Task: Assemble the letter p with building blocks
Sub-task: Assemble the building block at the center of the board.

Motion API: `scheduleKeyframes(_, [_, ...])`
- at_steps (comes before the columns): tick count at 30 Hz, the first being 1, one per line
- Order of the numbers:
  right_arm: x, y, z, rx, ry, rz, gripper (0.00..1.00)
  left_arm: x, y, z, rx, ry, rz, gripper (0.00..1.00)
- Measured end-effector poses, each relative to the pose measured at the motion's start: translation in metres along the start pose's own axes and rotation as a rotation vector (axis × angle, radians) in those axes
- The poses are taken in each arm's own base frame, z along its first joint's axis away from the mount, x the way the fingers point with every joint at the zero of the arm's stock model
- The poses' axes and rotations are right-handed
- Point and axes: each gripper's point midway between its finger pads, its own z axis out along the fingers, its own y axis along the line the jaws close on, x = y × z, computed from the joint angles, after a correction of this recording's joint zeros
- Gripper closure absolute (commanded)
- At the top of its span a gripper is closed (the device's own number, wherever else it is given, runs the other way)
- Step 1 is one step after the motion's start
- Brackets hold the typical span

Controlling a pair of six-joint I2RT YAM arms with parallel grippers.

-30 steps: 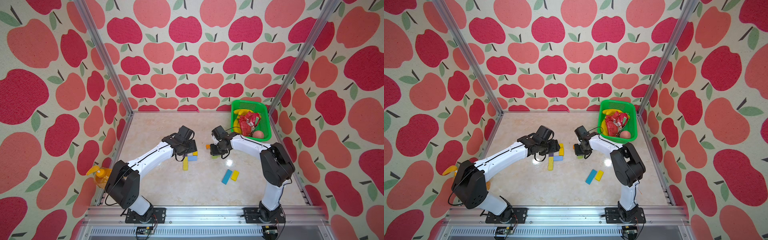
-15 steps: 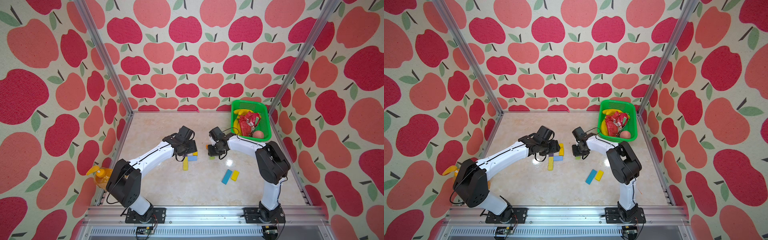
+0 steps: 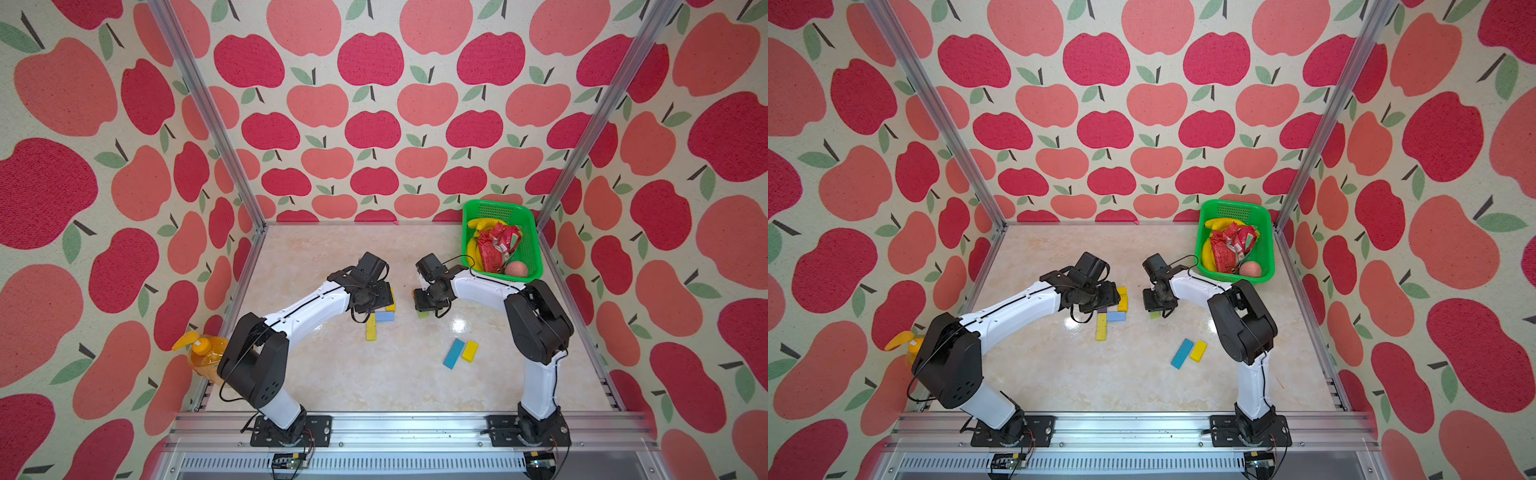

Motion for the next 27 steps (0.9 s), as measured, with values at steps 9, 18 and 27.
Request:
scheduleKeyframes(9, [-0.007, 0.001, 0.003, 0.010, -0.004, 0.006, 0.74, -0.002, 0.002, 0.000, 0.006, 0.004, -0.012, 0.33])
scheduleKeyframes(18, [-0.010, 0.002, 0.005, 0.017, 0.002, 0.015, 0.66, -0.003, 0.002, 0.000, 0.013, 0.008, -0.016, 0.33])
scheduleKeyframes(27, [-0.012, 0.005, 0.006, 0.017, 0.000, 0.027, 0.42, -0.001, 0.001, 0.005, 0.020, 0.024, -0.017, 0.34])
